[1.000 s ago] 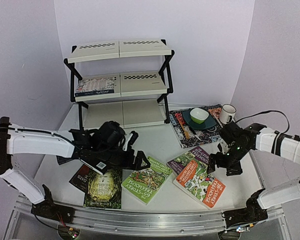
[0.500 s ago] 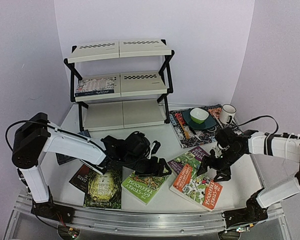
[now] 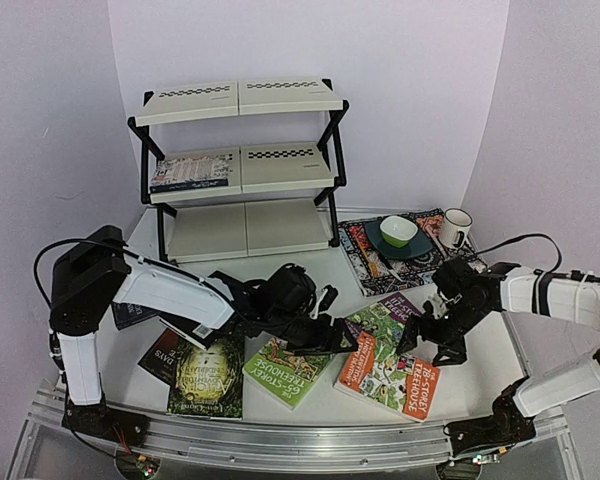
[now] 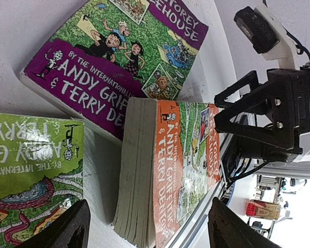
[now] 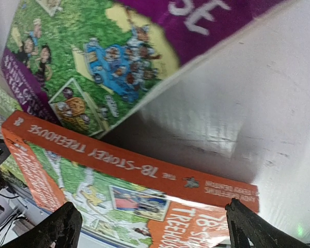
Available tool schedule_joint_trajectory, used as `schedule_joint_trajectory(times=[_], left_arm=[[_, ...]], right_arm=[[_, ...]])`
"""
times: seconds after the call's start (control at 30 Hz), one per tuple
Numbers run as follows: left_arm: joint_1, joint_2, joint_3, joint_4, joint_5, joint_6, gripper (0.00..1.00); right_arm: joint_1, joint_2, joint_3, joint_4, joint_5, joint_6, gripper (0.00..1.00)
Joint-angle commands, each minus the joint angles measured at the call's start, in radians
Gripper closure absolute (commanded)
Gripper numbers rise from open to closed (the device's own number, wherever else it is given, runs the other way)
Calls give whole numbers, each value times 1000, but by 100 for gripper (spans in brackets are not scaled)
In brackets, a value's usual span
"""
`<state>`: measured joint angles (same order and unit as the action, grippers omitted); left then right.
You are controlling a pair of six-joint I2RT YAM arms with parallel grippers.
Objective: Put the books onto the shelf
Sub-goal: Adjust the book pile, then pick up the book from the book pile.
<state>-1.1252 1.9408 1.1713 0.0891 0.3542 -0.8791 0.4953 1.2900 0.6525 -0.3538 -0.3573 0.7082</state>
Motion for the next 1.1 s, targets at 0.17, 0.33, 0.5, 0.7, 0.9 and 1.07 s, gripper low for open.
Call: schedule_joint_trajectory(times=[0.17,0.33,0.5,0.7,0.9,1.07], left_arm=[[-18,92,111,43,106,19,23],[-19,135,144,42,134,8,24],[-19,163,179,43,164,18,35],[-19,151,200,44,162,42,74],[-9,55,156,44,139,71,100],[49,-96,41,43,144,99,100]], right_arm=[[4,-154,-54,-268,258,147,2],[4,-145,-116,-159,140,164,2],[6,-118,-168,-19,42,194,7],[6,-118,-169,69,-8,217,13],[5,-163,-139,76,-17,203,14],[6,-220,-54,-43,69,101,2]])
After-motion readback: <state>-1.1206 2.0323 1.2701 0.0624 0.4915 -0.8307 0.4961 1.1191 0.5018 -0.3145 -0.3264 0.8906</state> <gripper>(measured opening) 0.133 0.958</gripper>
